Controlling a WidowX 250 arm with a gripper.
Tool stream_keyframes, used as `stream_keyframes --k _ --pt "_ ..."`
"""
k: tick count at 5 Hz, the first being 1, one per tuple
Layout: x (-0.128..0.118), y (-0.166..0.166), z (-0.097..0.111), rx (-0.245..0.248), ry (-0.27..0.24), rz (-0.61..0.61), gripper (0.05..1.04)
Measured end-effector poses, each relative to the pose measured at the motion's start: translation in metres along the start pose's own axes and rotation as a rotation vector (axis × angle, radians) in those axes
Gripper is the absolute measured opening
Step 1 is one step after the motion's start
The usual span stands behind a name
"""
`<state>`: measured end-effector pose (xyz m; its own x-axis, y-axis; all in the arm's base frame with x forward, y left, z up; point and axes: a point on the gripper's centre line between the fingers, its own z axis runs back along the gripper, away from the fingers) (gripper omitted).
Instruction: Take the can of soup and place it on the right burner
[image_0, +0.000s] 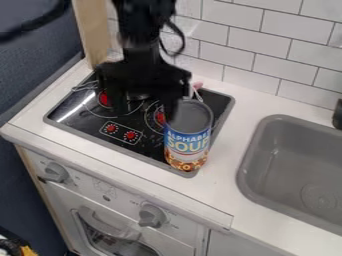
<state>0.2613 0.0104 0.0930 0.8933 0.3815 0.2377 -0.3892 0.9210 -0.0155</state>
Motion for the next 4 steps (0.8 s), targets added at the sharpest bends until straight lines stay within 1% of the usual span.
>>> stream_keyframes --k 1,2,3,4 --pt "-0.015 -0.014 -0.004 0.005 -0.014 -0.019 1.001" --pt "-0.030 -0.012 -0.005 0.002 0.013 -0.011 1.001" --pt "-0.040 -0.024 -0.011 0.028 0.028 -0.021 1.001" --pt "-0.047 -0.033 -0.026 0.061 0.062 0.015 1.001"
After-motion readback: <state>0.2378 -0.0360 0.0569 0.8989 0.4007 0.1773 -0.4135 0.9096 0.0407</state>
